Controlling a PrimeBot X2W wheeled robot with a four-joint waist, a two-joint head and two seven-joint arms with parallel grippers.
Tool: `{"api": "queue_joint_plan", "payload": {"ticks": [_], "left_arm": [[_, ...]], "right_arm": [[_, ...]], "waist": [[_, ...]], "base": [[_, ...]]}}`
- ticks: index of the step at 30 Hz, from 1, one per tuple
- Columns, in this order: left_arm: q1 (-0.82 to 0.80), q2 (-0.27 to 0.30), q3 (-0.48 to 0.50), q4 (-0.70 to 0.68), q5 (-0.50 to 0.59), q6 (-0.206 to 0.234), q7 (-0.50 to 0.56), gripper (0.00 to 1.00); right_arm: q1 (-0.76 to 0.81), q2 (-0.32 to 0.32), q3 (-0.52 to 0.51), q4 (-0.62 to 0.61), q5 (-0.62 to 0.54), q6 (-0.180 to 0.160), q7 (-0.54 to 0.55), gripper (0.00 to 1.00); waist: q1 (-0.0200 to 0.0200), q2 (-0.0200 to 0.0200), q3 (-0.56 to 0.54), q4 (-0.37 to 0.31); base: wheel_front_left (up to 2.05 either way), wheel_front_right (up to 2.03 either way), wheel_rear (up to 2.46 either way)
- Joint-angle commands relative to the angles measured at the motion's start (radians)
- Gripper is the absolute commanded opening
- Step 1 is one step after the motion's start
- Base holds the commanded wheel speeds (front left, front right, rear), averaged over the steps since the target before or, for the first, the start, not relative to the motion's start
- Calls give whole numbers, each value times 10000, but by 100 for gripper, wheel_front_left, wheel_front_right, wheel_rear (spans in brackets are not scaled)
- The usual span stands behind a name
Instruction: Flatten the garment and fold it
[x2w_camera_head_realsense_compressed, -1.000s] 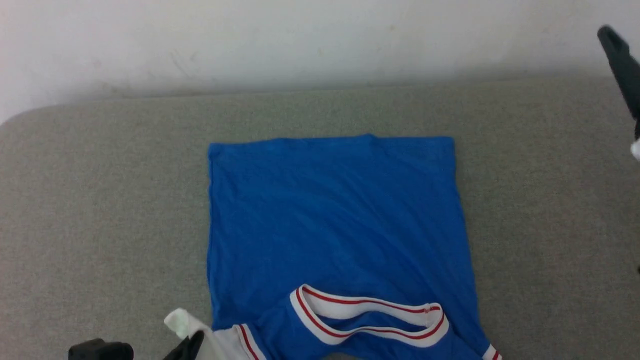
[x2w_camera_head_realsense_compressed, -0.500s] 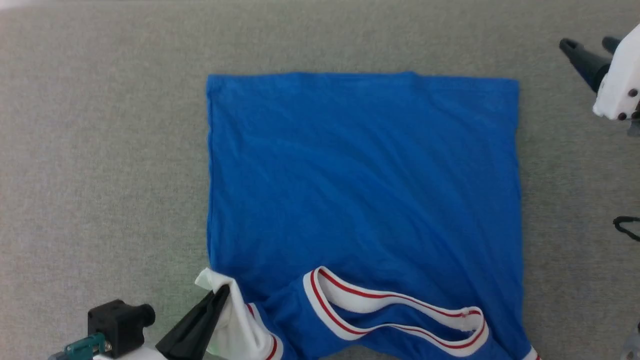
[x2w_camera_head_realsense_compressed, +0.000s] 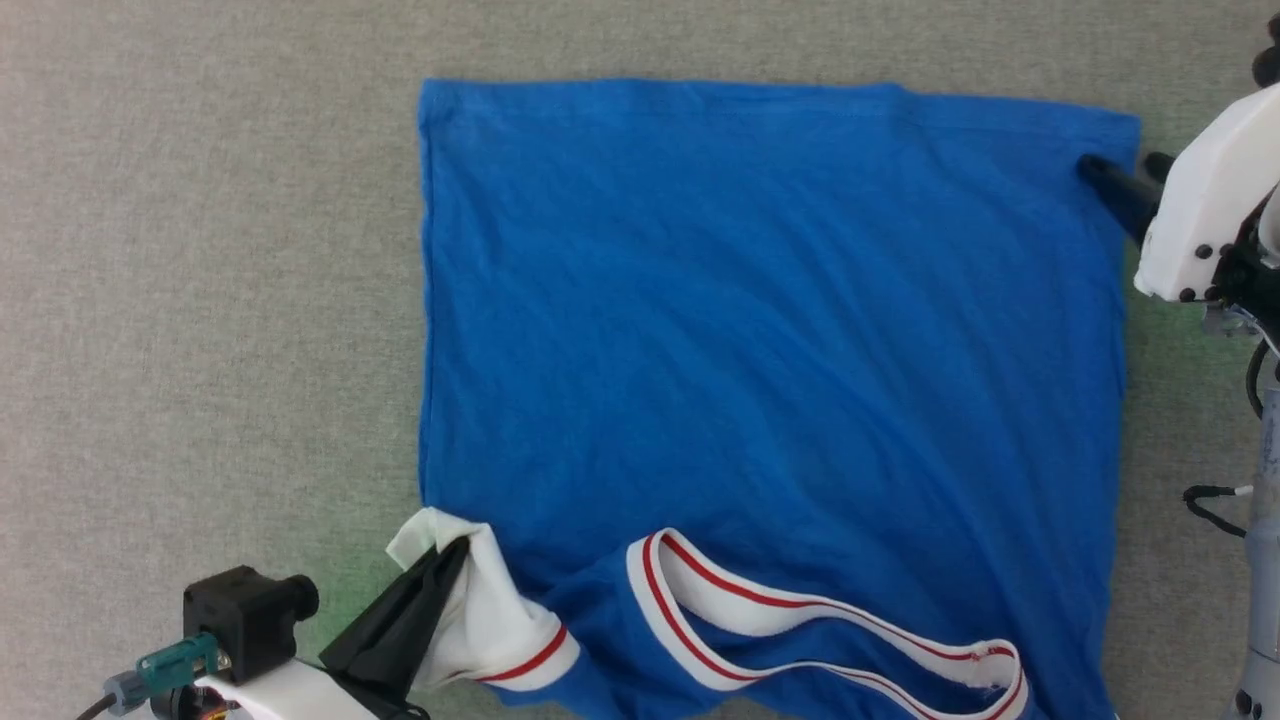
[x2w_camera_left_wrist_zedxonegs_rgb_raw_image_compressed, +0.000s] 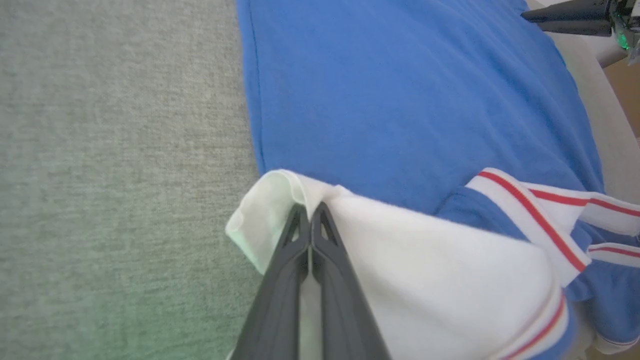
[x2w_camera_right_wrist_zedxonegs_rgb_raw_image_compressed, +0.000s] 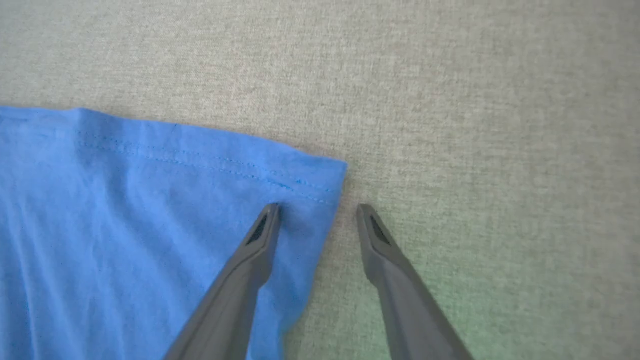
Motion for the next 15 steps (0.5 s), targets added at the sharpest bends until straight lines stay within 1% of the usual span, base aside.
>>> {"api": "queue_joint_plan", "payload": {"ticks": [1, 2, 5, 10, 12, 15], "left_arm": [[-160, -7, -20, 58, 81, -36, -5, 0], [-181, -10, -33, 77, 89, -43, -4, 0], [-230, -30, -75, 163, 121, -49, -9, 0], [-230, -73, -111, 280, 218, -39, -149, 0], [-175, -77, -102, 328, 252, -2, -214, 0], [-41, -87, -84, 365, 316, 74, -347, 0]], "right_arm": [[231, 50, 46, 130, -105, -7, 4, 3], [254, 17, 119, 142, -113, -7, -53, 0], [318, -120, 238, 136, -184, -7, -505, 0], [543, -330, 94, -94, -22, -7, -1954, 0], [985, -410, -220, -327, 105, -7, -2433, 0], [2221, -516, -1150, -861, 231, -7, -2832, 0]], "waist": [[0, 0, 30, 37], [0, 0, 36, 50], [0, 0, -27, 53], [0, 0, -550, -120], [0, 0, -903, -230], [0, 0, -1435, -415]], "base": [[0, 0, 0], [0, 0, 0], [0, 0, 0], [0, 0, 0], [0, 0, 0], [0, 0, 0]]}}
